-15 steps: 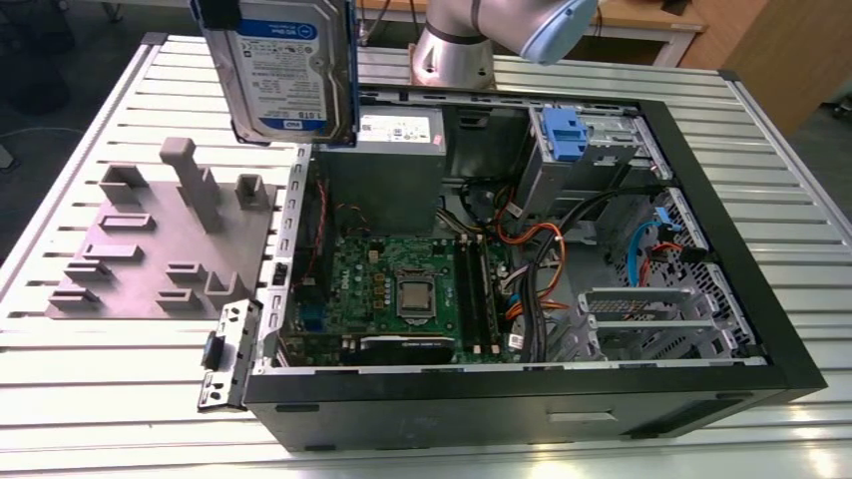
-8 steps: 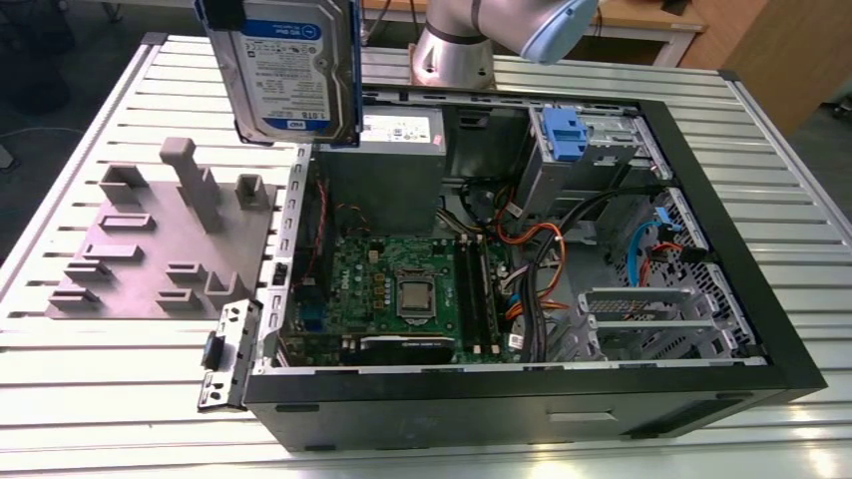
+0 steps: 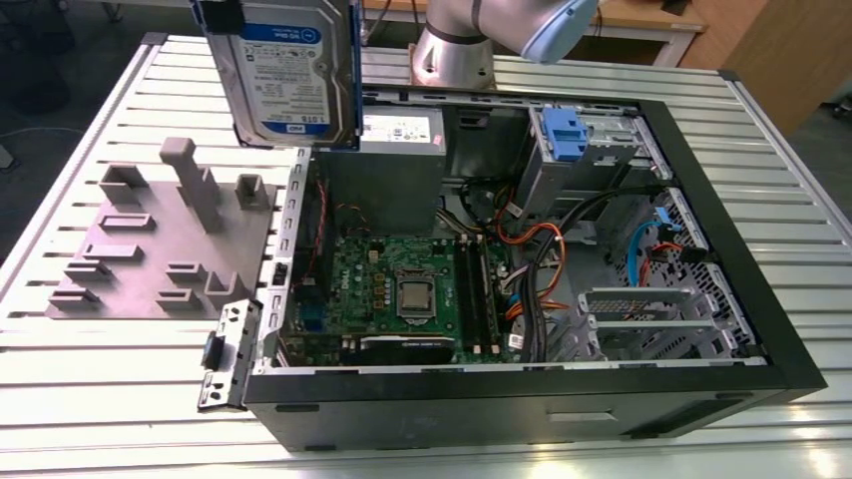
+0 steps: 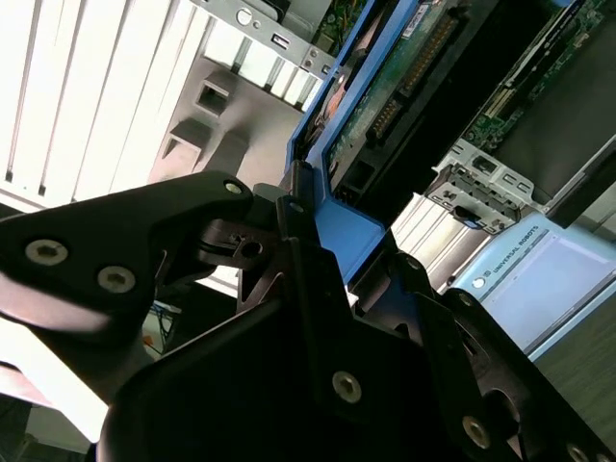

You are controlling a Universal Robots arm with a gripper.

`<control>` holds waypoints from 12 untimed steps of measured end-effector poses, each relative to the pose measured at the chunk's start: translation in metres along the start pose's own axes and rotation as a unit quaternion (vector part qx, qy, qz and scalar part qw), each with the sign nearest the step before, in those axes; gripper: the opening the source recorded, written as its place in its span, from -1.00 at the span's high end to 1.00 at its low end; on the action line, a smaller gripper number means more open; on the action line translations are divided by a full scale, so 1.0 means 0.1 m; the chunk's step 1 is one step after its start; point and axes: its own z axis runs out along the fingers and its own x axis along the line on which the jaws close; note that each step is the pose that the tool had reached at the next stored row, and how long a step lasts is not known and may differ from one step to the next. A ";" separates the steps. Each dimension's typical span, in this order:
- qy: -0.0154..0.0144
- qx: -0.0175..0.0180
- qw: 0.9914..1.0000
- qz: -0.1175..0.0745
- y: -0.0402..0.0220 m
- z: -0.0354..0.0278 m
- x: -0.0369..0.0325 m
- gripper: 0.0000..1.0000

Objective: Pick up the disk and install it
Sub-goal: 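Pick up the disk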

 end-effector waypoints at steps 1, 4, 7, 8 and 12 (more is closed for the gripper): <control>0.000 0.000 1.000 0.000 -0.003 0.000 0.000 0.27; 0.000 0.000 1.000 0.000 -0.022 0.000 0.000 0.27; 0.000 0.000 1.000 0.000 -0.058 0.000 -0.001 0.27; 0.000 0.000 1.000 0.000 -0.069 0.000 -0.001 0.27; 0.000 0.000 1.000 0.000 -0.106 -0.001 -0.001 0.27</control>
